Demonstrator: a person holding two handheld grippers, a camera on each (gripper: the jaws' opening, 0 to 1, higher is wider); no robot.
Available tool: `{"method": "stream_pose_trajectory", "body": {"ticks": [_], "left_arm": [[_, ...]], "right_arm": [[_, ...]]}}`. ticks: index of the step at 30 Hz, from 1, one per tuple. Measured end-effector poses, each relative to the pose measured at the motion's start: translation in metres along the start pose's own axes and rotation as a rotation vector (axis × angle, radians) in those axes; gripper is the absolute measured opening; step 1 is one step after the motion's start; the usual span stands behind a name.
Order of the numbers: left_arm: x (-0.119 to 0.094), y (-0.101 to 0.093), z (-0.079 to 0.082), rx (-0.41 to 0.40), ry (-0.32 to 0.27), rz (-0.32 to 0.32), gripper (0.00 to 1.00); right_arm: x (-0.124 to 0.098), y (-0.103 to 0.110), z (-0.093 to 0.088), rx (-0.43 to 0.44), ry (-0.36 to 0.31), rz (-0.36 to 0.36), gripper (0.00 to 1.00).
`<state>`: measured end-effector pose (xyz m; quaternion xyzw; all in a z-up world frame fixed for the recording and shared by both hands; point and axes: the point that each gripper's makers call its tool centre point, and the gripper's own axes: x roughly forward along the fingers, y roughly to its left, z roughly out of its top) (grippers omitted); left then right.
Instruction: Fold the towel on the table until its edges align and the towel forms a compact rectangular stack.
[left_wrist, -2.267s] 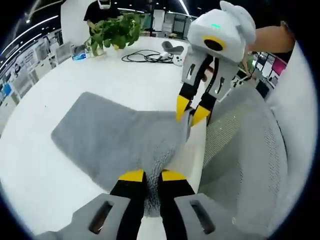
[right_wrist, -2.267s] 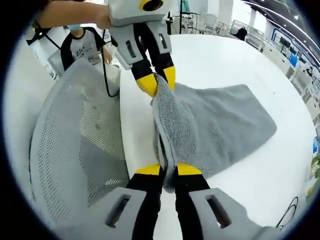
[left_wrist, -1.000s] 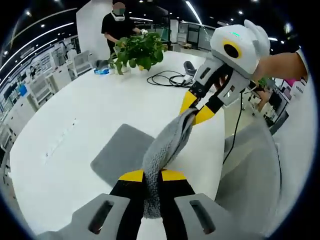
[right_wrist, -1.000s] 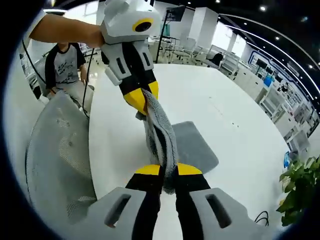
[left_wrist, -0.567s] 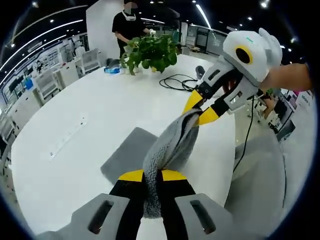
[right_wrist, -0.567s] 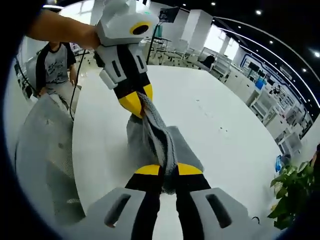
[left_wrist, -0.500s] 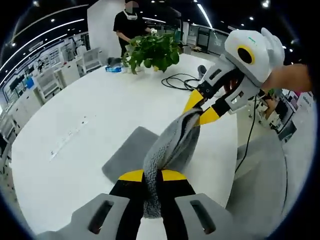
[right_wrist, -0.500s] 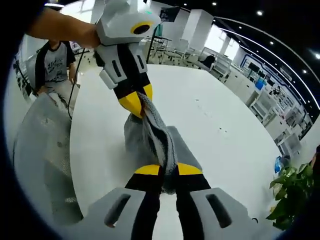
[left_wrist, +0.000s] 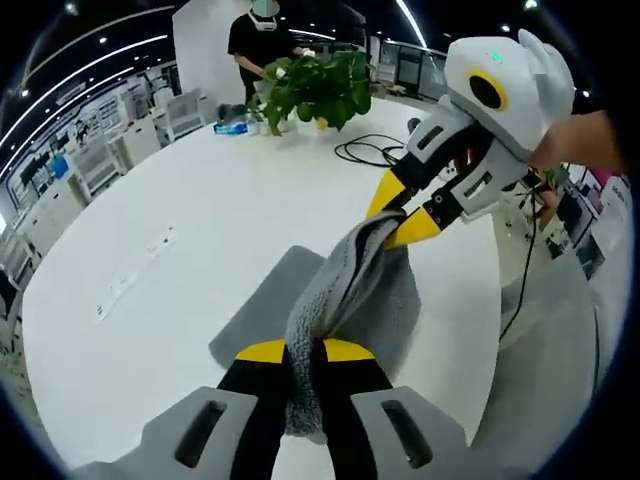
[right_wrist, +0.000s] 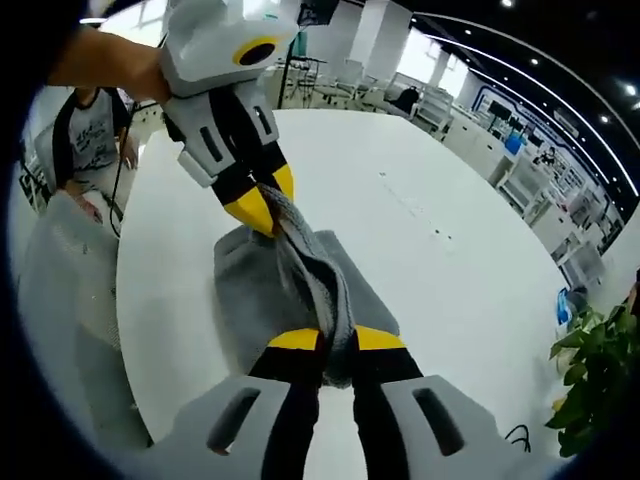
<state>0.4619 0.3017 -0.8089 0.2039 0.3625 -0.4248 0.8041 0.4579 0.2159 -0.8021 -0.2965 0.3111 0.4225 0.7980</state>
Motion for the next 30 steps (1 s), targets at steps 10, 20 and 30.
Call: {"method": "stream_pose_trajectory", "body": {"ticks": [10, 20, 30], "left_arm": [[0.026, 0.019, -0.009, -0.058, 0.023, -0.006, 0.12], [0.053, 0.031, -0.030, -0.080, 0.108, -0.022, 0.13], [0.071, 0.036, -0.041, -0.076, 0.149, -0.050, 0.13]], "right_arm": [[0.028, -0.016, -0.011, 0.046, 0.004, -0.015, 0.11], [0.059, -0.023, -0.019, 0.100, 0.047, 0.023, 0.10], [0.076, -0.027, -0.030, 0.107, 0.081, 0.076, 0.12]]}}
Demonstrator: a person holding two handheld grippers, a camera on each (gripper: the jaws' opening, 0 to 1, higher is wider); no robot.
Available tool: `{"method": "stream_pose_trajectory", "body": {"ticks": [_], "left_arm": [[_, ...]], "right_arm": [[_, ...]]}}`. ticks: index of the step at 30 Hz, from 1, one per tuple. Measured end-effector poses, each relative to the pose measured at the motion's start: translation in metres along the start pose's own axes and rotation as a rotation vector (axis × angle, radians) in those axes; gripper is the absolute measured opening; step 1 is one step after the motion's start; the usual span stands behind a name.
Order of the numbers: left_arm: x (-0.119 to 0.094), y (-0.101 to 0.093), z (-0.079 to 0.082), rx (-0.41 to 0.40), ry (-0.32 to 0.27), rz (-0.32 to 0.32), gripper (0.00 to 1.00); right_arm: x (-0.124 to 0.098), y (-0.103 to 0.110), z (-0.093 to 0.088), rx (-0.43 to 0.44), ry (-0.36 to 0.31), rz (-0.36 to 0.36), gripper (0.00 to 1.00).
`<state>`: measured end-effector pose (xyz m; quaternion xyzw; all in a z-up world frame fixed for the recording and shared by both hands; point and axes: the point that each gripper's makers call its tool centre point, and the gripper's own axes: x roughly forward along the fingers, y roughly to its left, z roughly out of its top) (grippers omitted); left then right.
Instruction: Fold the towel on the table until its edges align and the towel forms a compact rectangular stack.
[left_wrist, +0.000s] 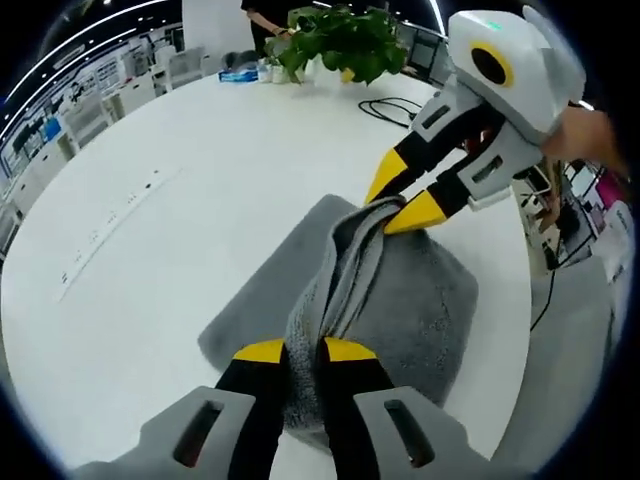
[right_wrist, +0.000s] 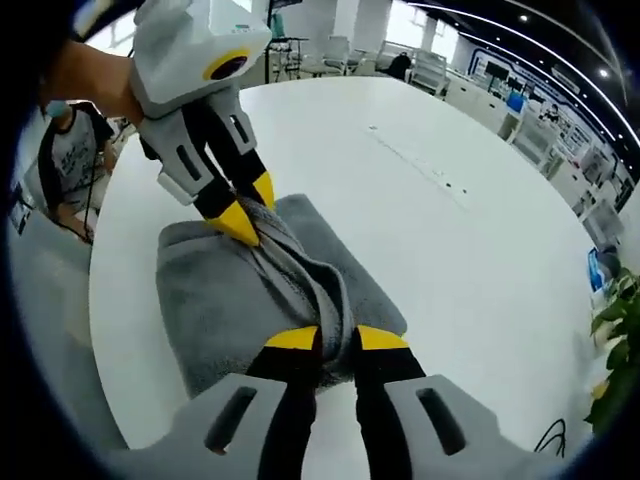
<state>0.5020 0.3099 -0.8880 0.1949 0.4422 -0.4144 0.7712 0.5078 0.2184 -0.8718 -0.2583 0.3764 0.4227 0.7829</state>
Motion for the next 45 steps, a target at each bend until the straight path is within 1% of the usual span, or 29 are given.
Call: {"method": "stream_pose_trajectory", "body": {"ticks": [1, 4, 5, 6, 11, 13, 14, 17, 18, 21, 26, 28, 29, 31, 33, 36, 37, 38, 39, 40, 41, 42, 43, 44, 45], "left_arm": [[0.001, 0.003, 0.000, -0.004, 0.001, 0.001, 0.13], [0.002, 0.008, -0.003, -0.053, 0.000, 0.003, 0.14], [0.003, 0.009, -0.003, -0.076, -0.004, 0.003, 0.14], [0.003, 0.009, -0.005, -0.120, -0.007, -0.005, 0.15], [0.004, 0.013, -0.008, -0.180, -0.024, -0.009, 0.17], [0.002, 0.016, -0.006, -0.167, -0.029, 0.012, 0.21], [0.000, 0.019, -0.004, -0.124, -0.041, 0.033, 0.21], [-0.004, 0.019, 0.001, -0.129, -0.053, 0.033, 0.20], [-0.007, 0.022, 0.004, -0.123, -0.073, 0.053, 0.20], [-0.016, 0.032, 0.009, -0.115, -0.107, 0.110, 0.20], [-0.030, 0.045, 0.010, -0.109, -0.145, 0.172, 0.20], [-0.036, 0.043, 0.010, -0.104, -0.166, 0.180, 0.19], [-0.037, 0.041, 0.011, -0.096, -0.180, 0.174, 0.19], [-0.039, 0.031, 0.014, -0.080, -0.214, 0.141, 0.18], [-0.037, 0.025, 0.011, -0.069, -0.207, 0.131, 0.18], [-0.032, 0.013, 0.007, -0.053, -0.208, 0.094, 0.18], [-0.031, 0.009, 0.005, -0.047, -0.204, 0.089, 0.18], [-0.031, 0.007, 0.004, -0.034, -0.202, 0.091, 0.18], [-0.030, 0.005, 0.003, -0.025, -0.201, 0.092, 0.17], [-0.030, 0.003, 0.002, -0.020, -0.199, 0.090, 0.17], [-0.029, 0.000, 0.001, -0.013, -0.197, 0.083, 0.17], [-0.029, -0.002, 0.000, -0.008, -0.197, 0.077, 0.17], [-0.029, -0.004, -0.002, 0.000, -0.194, 0.073, 0.17], [-0.028, -0.006, -0.005, 0.014, -0.182, 0.071, 0.17], [-0.029, -0.008, -0.007, 0.024, -0.176, 0.071, 0.17]], "right_arm": [[0.001, 0.000, 0.000, -0.002, 0.003, 0.001, 0.13], [0.002, -0.004, 0.004, -0.009, -0.002, -0.005, 0.14], [0.002, -0.004, 0.005, -0.006, -0.004, -0.005, 0.14], [0.002, -0.003, 0.005, -0.004, -0.005, -0.004, 0.14], [-0.002, 0.000, 0.006, 0.009, -0.026, -0.007, 0.15], [-0.005, -0.001, 0.006, 0.013, -0.032, -0.012, 0.16], [-0.006, -0.002, 0.006, 0.017, -0.036, -0.013, 0.17], [-0.010, -0.006, 0.009, 0.033, -0.051, -0.023, 0.17], [-0.011, -0.008, 0.010, 0.033, -0.056, -0.027, 0.17], [-0.017, -0.012, 0.014, 0.039, -0.077, -0.042, 0.17], [-0.024, -0.017, 0.015, 0.058, -0.089, -0.063, 0.17], [-0.026, -0.017, 0.014, 0.068, -0.094, -0.068, 0.17], [-0.027, -0.016, 0.014, 0.077, -0.092, -0.065, 0.16], [-0.028, -0.012, 0.013, 0.091, -0.095, -0.053, 0.14], [-0.028, -0.009, 0.013, 0.090, -0.093, -0.049, 0.14], [-0.028, -0.004, 0.016, 0.085, -0.103, -0.041, 0.10], [-0.026, 0.002, 0.019, 0.072, -0.115, -0.019, 0.08], [-0.024, 0.008, 0.019, 0.066, -0.112, 0.007, 0.07], [-0.020, 0.014, 0.017, 0.041, -0.088, 0.028, 0.06], [-0.019, 0.014, 0.016, 0.027, -0.076, 0.027, 0.06], [-0.015, 0.014, 0.011, -0.007, -0.037, 0.015, 0.06], [-0.013, 0.015, 0.009, -0.015, -0.021, 0.016, 0.06], [-0.010, 0.015, 0.009, -0.003, -0.021, 0.019, 0.07], [-0.007, 0.014, 0.005, 0.020, 0.003, 0.018, 0.08], [-0.004, 0.012, 0.004, 0.025, 0.010, 0.015, 0.08]]}}
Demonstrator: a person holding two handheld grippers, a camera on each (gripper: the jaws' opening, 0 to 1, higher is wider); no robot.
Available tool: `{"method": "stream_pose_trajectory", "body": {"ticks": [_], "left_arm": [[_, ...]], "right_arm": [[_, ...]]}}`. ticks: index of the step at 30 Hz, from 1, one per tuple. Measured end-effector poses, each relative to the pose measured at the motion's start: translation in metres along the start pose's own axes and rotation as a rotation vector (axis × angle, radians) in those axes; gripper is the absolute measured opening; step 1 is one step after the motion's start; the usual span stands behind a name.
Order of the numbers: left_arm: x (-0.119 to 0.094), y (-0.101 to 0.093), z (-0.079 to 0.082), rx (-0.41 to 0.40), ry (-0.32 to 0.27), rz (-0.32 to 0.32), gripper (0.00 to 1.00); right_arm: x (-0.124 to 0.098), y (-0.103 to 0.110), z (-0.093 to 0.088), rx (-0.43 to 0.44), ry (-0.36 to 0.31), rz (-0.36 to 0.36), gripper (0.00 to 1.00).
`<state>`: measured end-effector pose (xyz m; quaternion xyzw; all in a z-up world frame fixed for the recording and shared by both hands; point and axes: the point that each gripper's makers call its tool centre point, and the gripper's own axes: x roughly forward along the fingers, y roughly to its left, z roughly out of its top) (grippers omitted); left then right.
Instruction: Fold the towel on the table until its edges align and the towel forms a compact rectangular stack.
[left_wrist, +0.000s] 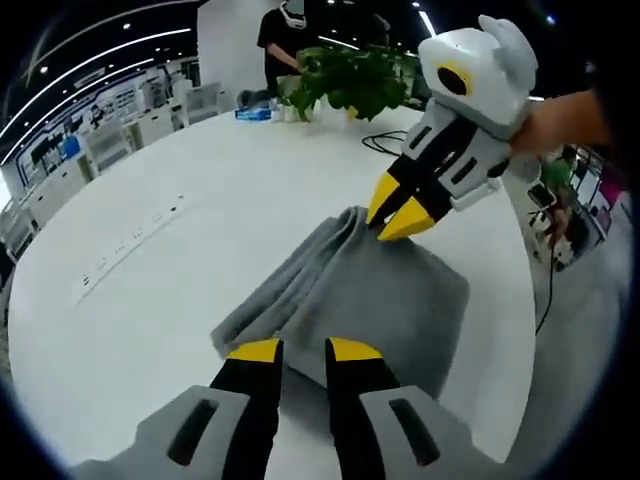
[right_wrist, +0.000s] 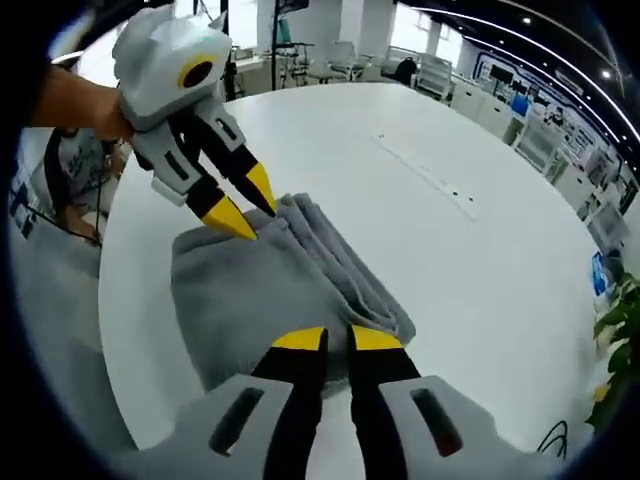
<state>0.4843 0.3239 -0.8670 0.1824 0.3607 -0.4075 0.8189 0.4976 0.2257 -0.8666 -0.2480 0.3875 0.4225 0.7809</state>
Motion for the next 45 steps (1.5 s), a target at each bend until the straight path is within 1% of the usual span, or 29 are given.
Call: {"method": "stream_pose_trajectory", "body": {"ticks": [2, 6, 8, 9, 15, 17, 19, 22, 24, 27, 30, 34, 39, 45], "left_arm": [[-0.002, -0.002, -0.006, 0.013, 0.006, -0.005, 0.17], [-0.005, -0.002, -0.019, 0.015, 0.030, -0.010, 0.17], [-0.005, -0.002, -0.024, -0.006, 0.035, -0.012, 0.17], [-0.005, -0.001, -0.026, -0.012, 0.037, -0.011, 0.17], [-0.009, -0.001, -0.027, -0.015, 0.035, 0.001, 0.17], [-0.012, 0.000, -0.025, -0.004, 0.031, 0.009, 0.17], [-0.014, 0.006, -0.021, -0.005, 0.018, 0.021, 0.17], [-0.019, 0.013, -0.014, -0.021, 0.001, 0.044, 0.18], [-0.021, 0.021, -0.010, -0.039, -0.016, 0.073, 0.19], [-0.028, 0.028, -0.001, -0.071, -0.059, 0.112, 0.24], [-0.033, 0.031, 0.002, -0.072, -0.071, 0.140, 0.28], [-0.042, 0.030, 0.003, -0.041, -0.072, 0.166, 0.34], [-0.052, 0.030, 0.005, -0.020, -0.070, 0.188, 0.40], [-0.061, 0.031, 0.006, -0.023, -0.070, 0.209, 0.48]], "right_arm": [[0.003, -0.003, -0.002, -0.018, 0.010, -0.009, 0.07], [0.010, -0.009, -0.006, -0.038, 0.027, -0.017, 0.10], [0.015, -0.008, -0.012, -0.015, 0.050, -0.005, 0.13], [0.017, -0.006, -0.014, -0.002, 0.052, 0.002, 0.14], [0.017, -0.005, -0.014, -0.021, 0.053, -0.003, 0.15], [0.016, -0.007, -0.012, -0.017, 0.053, -0.001, 0.15], [0.013, -0.009, -0.008, -0.019, 0.037, -0.009, 0.16], [0.004, -0.014, 0.003, 0.003, -0.019, -0.033, 0.21], [-0.002, -0.016, 0.008, 0.015, -0.048, -0.040, 0.25], [-0.010, -0.017, 0.007, 0.025, -0.058, -0.041, 0.27], [-0.019, -0.019, 0.006, 0.039, -0.070, -0.052, 0.30], [-0.028, -0.021, 0.006, 0.074, -0.100, -0.057, 0.36], [-0.040, -0.017, 0.007, 0.086, -0.132, -0.066, 0.43], [-0.049, -0.014, 0.005, 0.097, -0.152, -0.076, 0.50]]}}
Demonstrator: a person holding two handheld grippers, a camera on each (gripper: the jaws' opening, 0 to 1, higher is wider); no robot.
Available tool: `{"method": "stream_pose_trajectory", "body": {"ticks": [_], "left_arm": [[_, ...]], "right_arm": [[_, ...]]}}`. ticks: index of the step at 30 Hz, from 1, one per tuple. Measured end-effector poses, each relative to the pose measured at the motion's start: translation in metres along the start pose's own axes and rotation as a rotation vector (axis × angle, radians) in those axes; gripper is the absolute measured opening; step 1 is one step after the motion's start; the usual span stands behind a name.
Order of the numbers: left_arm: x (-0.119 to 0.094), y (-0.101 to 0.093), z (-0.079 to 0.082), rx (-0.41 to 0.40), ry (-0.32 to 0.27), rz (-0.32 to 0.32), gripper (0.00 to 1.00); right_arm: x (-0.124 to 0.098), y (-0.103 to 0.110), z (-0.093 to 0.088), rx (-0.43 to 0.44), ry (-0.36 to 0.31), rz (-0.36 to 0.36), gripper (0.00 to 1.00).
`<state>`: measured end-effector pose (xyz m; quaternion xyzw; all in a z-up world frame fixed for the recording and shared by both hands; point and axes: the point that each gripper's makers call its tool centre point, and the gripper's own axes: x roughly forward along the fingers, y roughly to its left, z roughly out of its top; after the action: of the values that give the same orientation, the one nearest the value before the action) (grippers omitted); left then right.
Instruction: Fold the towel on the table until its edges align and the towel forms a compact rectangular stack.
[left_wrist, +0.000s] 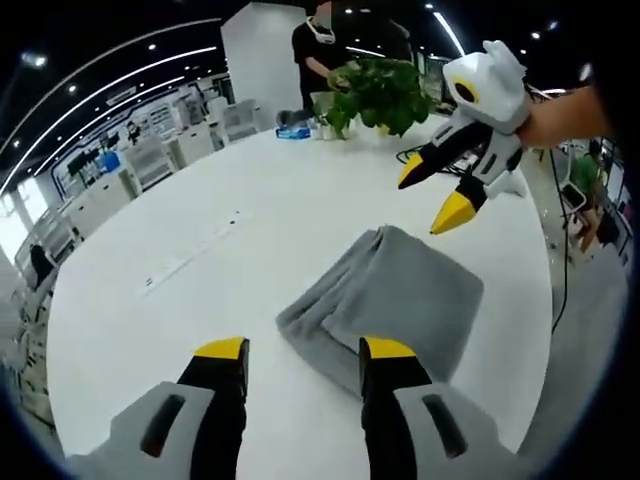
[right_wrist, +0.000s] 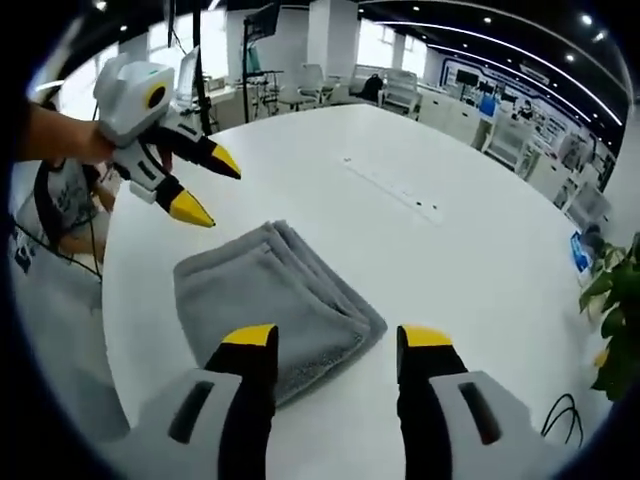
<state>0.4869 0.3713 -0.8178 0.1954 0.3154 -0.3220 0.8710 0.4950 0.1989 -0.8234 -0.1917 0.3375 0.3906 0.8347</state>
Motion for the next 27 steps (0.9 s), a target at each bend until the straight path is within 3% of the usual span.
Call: {"method": "stream_pose_trajectory", "body": {"ticks": [10, 20, 27], "left_arm": [[-0.004, -0.008, -0.002, -0.029, -0.005, 0.005, 0.53], [-0.003, -0.022, -0.020, -0.076, 0.014, -0.009, 0.56], [0.004, -0.042, -0.037, -0.087, 0.041, -0.037, 0.55]], "right_arm": [[-0.007, 0.005, -0.009, 0.040, -0.029, -0.013, 0.56], [-0.003, 0.016, -0.027, 0.101, -0.036, -0.008, 0.57], [0.004, 0.037, -0.041, 0.128, -0.019, 0.014, 0.56]]}}
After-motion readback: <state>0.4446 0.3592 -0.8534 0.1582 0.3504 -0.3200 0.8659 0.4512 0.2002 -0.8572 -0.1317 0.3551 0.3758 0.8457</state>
